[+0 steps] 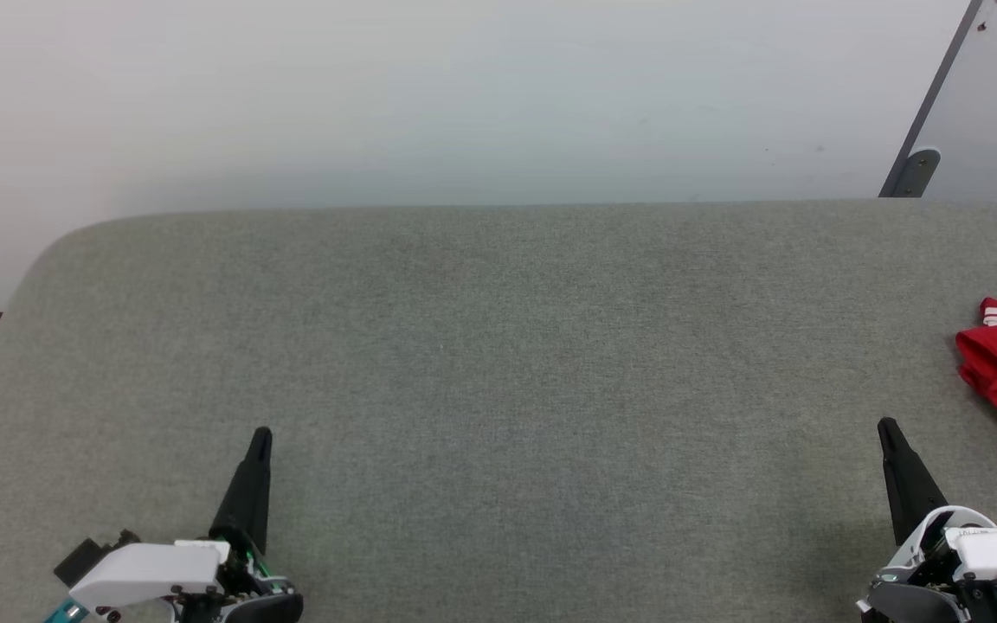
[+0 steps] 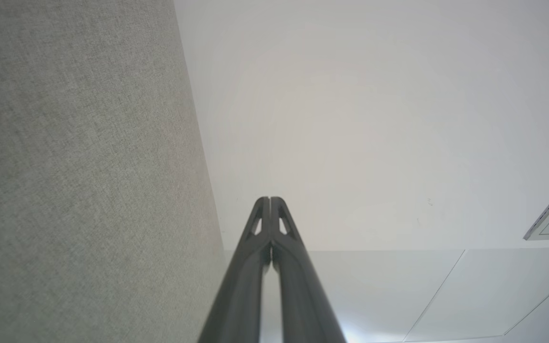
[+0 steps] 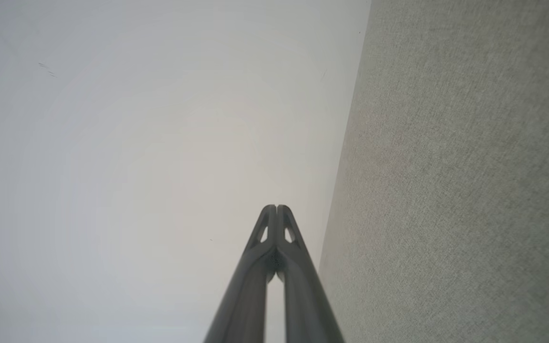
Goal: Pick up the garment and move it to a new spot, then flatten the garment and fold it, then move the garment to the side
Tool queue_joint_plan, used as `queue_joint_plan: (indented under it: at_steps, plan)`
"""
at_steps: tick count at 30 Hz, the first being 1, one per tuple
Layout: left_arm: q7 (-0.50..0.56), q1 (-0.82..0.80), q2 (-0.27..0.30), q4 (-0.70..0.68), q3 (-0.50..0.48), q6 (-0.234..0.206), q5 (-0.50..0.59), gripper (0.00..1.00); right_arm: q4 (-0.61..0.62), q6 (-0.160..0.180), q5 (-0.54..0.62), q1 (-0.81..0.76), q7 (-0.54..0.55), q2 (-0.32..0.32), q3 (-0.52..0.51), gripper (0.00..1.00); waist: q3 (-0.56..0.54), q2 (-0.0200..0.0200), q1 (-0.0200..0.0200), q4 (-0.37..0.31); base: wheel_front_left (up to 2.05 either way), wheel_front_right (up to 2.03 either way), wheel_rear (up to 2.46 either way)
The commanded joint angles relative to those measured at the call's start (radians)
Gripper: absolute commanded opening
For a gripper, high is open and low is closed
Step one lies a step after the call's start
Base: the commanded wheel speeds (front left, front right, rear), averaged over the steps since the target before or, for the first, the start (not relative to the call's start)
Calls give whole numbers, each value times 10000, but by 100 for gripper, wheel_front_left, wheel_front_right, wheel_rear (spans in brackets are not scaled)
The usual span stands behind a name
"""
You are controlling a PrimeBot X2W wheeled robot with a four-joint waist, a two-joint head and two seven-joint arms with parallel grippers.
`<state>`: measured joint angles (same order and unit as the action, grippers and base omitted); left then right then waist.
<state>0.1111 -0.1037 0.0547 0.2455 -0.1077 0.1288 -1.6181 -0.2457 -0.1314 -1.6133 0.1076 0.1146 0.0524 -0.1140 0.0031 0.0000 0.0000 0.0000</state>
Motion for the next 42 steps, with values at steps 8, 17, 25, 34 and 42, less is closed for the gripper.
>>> queue_joint_plan:
  at_steps: [8, 17, 25, 34, 42]
  plan:
    - [29, -107, -27, 19, -39, 35, 38, 0, -7, 12, 5, 24, 18, -41, -2, 0, 0, 0, 0, 0, 0, 0, 0]
    - [36, -108, -31, 18, -45, 35, 48, 0, -7, 12, 8, 25, 20, -43, -2, 0, 0, 0, 0, 0, 0, 0, 0]
    - [23, -108, -33, 18, -51, 35, 53, 0, -7, 14, 5, 25, 22, -43, -4, 0, 0, 0, 0, 0, 0, 0, 0]
    - [30, -109, -36, 18, -55, 35, 59, 0, -7, 14, 1, 25, 24, -45, -5, 0, 0, 0, 0, 0, 0, 0, 0]
    - [36, -108, -40, 18, -59, 36, 64, 0, -7, 14, 2, 25, 25, -44, -5, 0, 0, 0, 0, 0, 0, 0, 0]
